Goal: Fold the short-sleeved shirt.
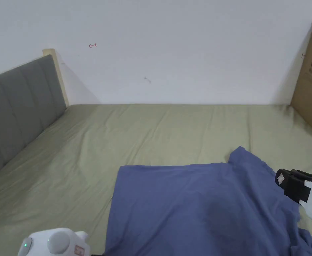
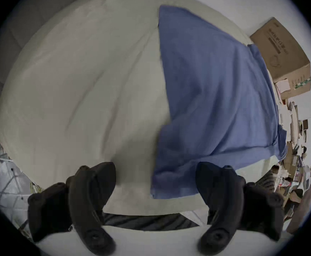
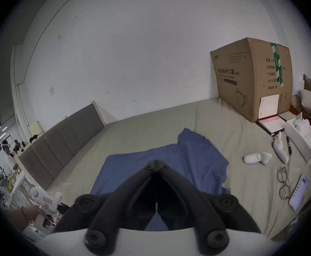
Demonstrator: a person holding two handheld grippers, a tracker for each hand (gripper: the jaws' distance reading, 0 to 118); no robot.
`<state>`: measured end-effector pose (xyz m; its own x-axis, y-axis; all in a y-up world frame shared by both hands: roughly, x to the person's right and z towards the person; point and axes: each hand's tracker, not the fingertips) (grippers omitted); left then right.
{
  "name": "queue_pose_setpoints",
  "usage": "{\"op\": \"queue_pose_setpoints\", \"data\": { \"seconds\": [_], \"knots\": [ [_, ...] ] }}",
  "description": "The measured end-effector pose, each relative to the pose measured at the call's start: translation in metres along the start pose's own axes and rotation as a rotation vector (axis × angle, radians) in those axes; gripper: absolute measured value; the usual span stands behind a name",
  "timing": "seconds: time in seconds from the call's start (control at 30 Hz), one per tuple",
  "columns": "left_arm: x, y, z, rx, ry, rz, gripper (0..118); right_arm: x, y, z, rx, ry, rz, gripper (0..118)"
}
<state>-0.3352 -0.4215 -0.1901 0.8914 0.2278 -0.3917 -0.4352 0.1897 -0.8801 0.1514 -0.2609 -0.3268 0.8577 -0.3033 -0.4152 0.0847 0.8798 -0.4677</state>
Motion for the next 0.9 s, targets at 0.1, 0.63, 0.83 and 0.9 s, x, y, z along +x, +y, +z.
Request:
{"op": "queue_pose_setpoints", "data": {
  "seconds": [0.1, 0.63, 0.83, 0.9],
  "knots": [
    [0.024, -0.020, 0.001, 0.079, 0.115, -0.182, 94, 0.002, -0.004, 0.001, -0.010, 0.006, 0.002, 0],
    [0.042, -0.038, 0.076, 0.420, -0.073, -0.126, 5, 0.111, -0.036, 0.005, -0.396, -0.153, -0.164, 117],
    [0.044, -0.037, 0.088, 0.415, -0.080, -0.112, 5, 0.145, -0.096, -0.024, -0.747, -0.236, -0.118, 108],
    [0.044, -0.037, 0.083, 0.402, -0.068, -0.112, 5, 0.146, -0.114, -0.034, -0.779, -0.232, -0.065, 101]
  ]
}}
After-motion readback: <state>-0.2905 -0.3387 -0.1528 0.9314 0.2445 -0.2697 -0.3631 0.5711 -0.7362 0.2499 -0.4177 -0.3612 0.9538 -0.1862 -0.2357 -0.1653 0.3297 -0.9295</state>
